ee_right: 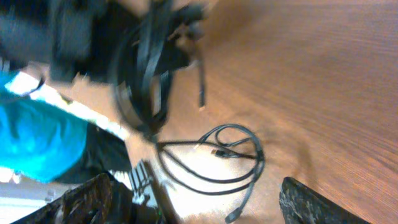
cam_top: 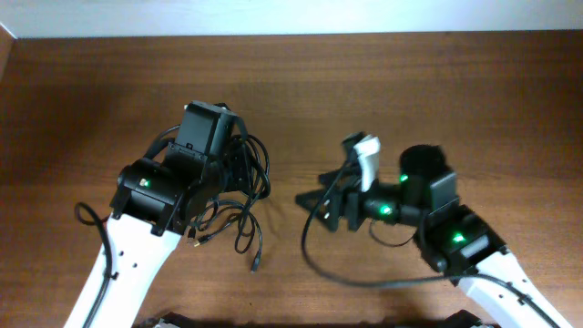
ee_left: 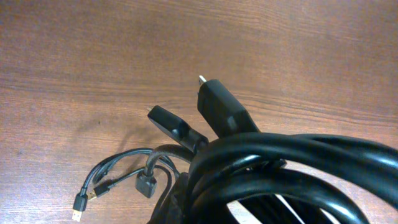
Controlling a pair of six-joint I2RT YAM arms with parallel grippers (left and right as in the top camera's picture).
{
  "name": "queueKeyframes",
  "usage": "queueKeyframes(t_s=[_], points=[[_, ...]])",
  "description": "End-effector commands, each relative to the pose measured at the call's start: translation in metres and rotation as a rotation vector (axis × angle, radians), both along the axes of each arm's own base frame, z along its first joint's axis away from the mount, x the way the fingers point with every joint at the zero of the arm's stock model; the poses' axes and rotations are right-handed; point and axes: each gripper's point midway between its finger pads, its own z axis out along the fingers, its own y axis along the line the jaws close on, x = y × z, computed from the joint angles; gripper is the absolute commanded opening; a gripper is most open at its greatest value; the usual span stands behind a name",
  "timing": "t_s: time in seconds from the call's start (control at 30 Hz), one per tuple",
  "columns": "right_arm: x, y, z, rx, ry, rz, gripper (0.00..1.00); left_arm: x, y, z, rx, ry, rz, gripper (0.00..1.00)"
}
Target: Untangle cables
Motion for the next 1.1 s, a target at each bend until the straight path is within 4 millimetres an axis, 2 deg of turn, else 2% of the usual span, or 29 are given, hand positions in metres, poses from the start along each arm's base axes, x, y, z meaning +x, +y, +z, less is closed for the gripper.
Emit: queueKeyframes(t_s=[0.0, 0.07, 0.1, 0.23, 0.27, 0.33, 0.4, 0.5, 0.53, 0.73, 0.87, 0.97, 1.07], points=[[-0.007, 0.019, -0.005, -0.098, -0.139, -0.013, 0.85, 0.001, 0.0, -0.012, 0.019, 0.051, 0.021, 0.0], [0.0, 0.022, -0.008, -0.153, -0.187, -0.101, 0.81, -0.003, -0.005, -0.03, 0.044, 0.131, 0.001, 0.0], [0.005, 0.02, -0.008, -0.172, -0.206, -0.144, 0.71, -0.004, -0.012, -0.034, 0.052, 0.144, -0.021, 0.0], [0.016, 0.012, -0.01, -0.203, -0.225, -0.22, 0.51, -0.013, -0.038, -0.036, 0.035, 0.151, -0.106, 0.0], [0.016, 0.012, -0.01, -0.205, -0.223, -0.219, 0.34, -0.013, -0.041, -0.036, 0.034, 0.147, -0.117, 0.0], [0.016, 0.011, -0.011, -0.206, -0.217, -0.219, 0.25, -0.015, -0.044, -0.035, 0.033, 0.147, -0.123, 0.0], [0.013, 0.013, -0.011, -0.198, -0.211, -0.206, 0.25, -0.015, -0.043, -0.036, 0.038, 0.147, -0.12, 0.0], [0.012, 0.014, -0.011, -0.193, -0.205, -0.199, 0.51, -0.009, -0.032, -0.036, 0.079, 0.131, -0.046, 0.0], [0.012, 0.014, -0.01, -0.193, -0.205, -0.199, 0.54, -0.009, -0.031, -0.037, 0.085, 0.132, -0.044, 0.0], [0.006, 0.018, -0.01, -0.179, -0.196, -0.161, 0.54, -0.008, -0.027, -0.038, 0.093, 0.13, -0.011, 0.0], [0.005, 0.017, -0.013, -0.188, -0.187, -0.159, 0.54, -0.012, -0.009, -0.04, 0.178, 0.141, 0.022, 0.0], [-0.001, 0.022, -0.011, -0.17, -0.18, -0.121, 0.54, -0.011, -0.01, -0.039, 0.155, 0.137, 0.064, 0.0], [-0.004, 0.024, -0.011, -0.163, -0.176, -0.103, 0.54, -0.013, -0.028, -0.04, 0.063, 0.157, 0.04, 0.0]])
